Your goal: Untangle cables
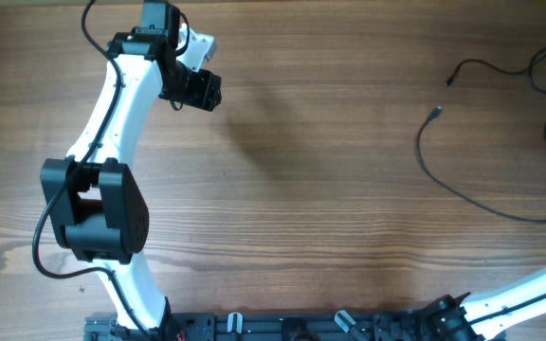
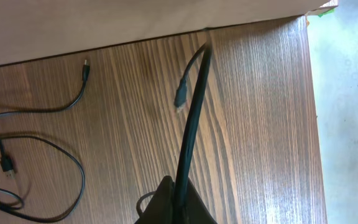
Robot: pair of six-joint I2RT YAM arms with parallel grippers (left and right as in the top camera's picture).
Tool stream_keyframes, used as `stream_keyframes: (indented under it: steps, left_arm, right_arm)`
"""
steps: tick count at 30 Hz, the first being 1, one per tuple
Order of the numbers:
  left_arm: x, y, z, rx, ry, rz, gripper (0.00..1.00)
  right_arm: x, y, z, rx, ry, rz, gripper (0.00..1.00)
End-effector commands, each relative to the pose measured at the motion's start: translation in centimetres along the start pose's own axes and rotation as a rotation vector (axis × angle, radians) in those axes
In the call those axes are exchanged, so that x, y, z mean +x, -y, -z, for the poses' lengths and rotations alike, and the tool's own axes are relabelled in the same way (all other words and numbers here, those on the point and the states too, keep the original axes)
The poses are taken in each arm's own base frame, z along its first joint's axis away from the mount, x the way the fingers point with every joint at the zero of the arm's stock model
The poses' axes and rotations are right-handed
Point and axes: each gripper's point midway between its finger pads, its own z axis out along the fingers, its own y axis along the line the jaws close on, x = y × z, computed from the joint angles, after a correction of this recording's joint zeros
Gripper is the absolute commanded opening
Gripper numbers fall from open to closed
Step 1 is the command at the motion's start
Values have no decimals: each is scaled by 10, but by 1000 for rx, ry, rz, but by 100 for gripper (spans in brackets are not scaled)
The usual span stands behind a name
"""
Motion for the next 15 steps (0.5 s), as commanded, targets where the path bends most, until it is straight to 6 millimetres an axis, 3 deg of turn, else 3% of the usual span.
stream_keyframes:
  steps: [1,15]
  left_arm:
    - [2,1,-6,2,-12,-11,71]
    - [2,1,-6,3,-13,-10,71]
  right_arm:
    - [2,-2,-5,6,-11,-13,5]
    - [4,-4,-5,-4,-21,-12,5]
